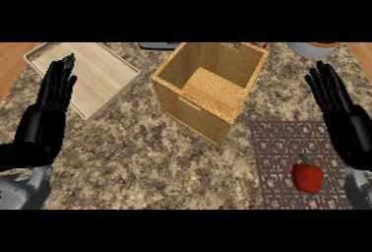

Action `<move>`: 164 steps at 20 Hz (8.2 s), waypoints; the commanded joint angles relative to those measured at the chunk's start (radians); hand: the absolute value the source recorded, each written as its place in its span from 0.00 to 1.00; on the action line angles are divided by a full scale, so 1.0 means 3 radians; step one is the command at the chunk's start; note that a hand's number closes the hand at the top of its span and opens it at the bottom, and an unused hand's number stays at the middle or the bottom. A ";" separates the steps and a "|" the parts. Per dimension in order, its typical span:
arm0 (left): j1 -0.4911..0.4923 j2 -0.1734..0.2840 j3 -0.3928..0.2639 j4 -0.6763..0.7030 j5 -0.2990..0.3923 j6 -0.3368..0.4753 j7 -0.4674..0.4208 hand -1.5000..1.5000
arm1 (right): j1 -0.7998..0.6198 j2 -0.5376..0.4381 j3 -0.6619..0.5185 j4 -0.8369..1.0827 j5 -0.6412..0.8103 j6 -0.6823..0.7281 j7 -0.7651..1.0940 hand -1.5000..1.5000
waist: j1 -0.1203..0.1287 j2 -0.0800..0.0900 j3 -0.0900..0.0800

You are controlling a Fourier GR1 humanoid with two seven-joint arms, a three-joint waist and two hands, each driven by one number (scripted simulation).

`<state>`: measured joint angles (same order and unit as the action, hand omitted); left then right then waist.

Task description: Pick the bell pepper from the placemat and place it in the basket

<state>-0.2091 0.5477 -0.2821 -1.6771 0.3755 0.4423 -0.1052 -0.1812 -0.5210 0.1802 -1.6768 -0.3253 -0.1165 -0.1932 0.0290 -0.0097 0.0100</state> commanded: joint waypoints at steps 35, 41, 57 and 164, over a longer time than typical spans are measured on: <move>0.0048 0.0100 0.0236 0.1019 0.0200 -0.0719 0.0734 0.50 | -0.1213 -0.1690 -0.0192 -0.0861 0.0832 0.2042 0.3258 0.00 | -0.0102 0.0013 -0.0042; 0.0208 0.0047 0.0277 0.0872 0.0188 -0.0729 0.0732 0.50 | -0.1235 -0.1882 -0.0512 -0.0671 -0.0199 0.2644 0.3519 0.00 | -0.0092 0.0015 -0.0037; 0.0074 -0.0094 0.0544 0.1088 -0.0015 -0.0991 0.0746 0.50 | 0.0533 -0.0969 -0.1831 -0.1261 0.0501 0.2909 0.2314 0.00 | -0.0124 0.0028 -0.0030; -0.0296 -0.0955 0.1150 0.1096 -0.1047 -0.1684 0.1148 0.50 | -0.1627 0.1736 0.1709 0.0127 0.4812 -0.1056 0.4577 1.00 | 0.0307 -0.0010 -0.0069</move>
<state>-0.2882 0.2585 0.0668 -1.3472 0.0644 -0.0591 0.2372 -0.5469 -0.0025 0.6913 -1.6824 1.0677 -0.4009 1.0075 0.1135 -0.0124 -0.0099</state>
